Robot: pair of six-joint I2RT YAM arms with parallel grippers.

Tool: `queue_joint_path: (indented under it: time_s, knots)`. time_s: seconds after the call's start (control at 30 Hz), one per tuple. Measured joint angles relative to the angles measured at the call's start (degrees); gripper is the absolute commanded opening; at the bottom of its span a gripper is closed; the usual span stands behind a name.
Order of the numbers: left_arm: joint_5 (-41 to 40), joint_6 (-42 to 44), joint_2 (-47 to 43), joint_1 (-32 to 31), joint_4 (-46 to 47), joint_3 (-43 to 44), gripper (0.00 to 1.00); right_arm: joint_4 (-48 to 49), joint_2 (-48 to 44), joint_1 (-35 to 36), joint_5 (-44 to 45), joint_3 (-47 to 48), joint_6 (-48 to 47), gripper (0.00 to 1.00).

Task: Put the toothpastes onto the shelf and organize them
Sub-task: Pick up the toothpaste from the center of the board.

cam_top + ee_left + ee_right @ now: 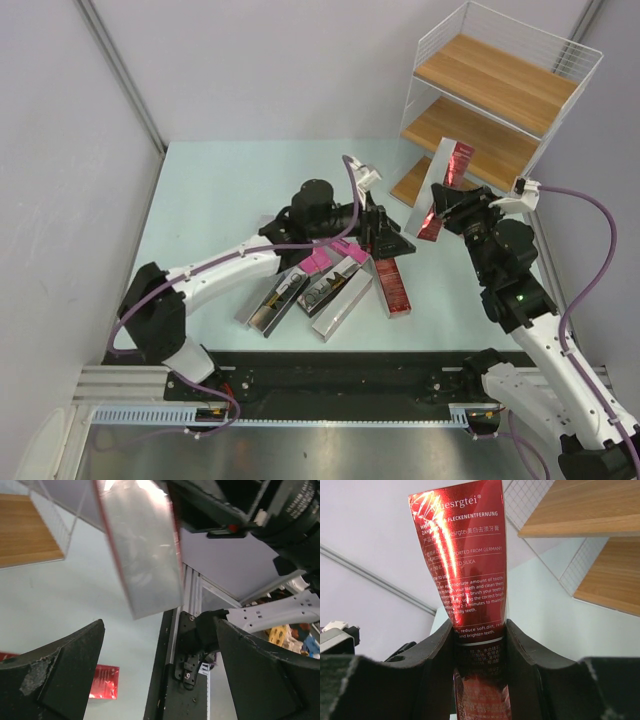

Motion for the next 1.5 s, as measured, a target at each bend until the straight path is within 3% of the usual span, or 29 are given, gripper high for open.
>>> queue_joint_path:
  time_s: [0.17, 0.33, 0.67, 0.73, 0.83, 1.03, 1.2, 1.5]
  knots:
    - [2.2, 2.3, 4.2, -2.4, -1.6, 7.4, 1.0, 0.1, 0.0, 0.2, -1.2, 0.0, 1.6, 0.32]
    - [2.5, 4.7, 7.4, -3.0, -4.9, 12.8, 0.87, 0.1, -0.3, 0.3, -2.2, 0.0, 2.1, 0.32]
    - [1.5, 6.4, 12.4, -3.4, -10.3, 18.4, 0.32, -1.6, -0.9, 0.3, -2.3, -0.5, 1.3, 0.38]
    - [1.4, 6.0, 12.4, -3.3, -10.4, 18.4, 0.3, -1.8, -1.1, 0.3, -2.3, -0.6, 1.0, 0.57]
    - [0.9, 6.3, 12.4, -3.5, -10.4, 18.4, 0.29, -1.7, -1.5, 0.3, -2.7, -0.6, 1.2, 0.78]
    - [1.2, 6.9, 12.2, -3.3, -10.6, 18.1, 0.27, -1.4, -3.2, 0.4, -5.2, -0.6, 0.6, 0.99]
    - [6.8, 6.2, 10.1, -1.0, -8.5, 14.6, 0.27, -1.2, -6.1, 0.2, -7.6, -0.6, -2.3, 1.0]
    - [24.9, 1.2, 5.7, 4.9, 2.7, 7.6, 0.27, -0.7, -10.4, -2.6, -18.0, 0.9, -10.8, 1.0]
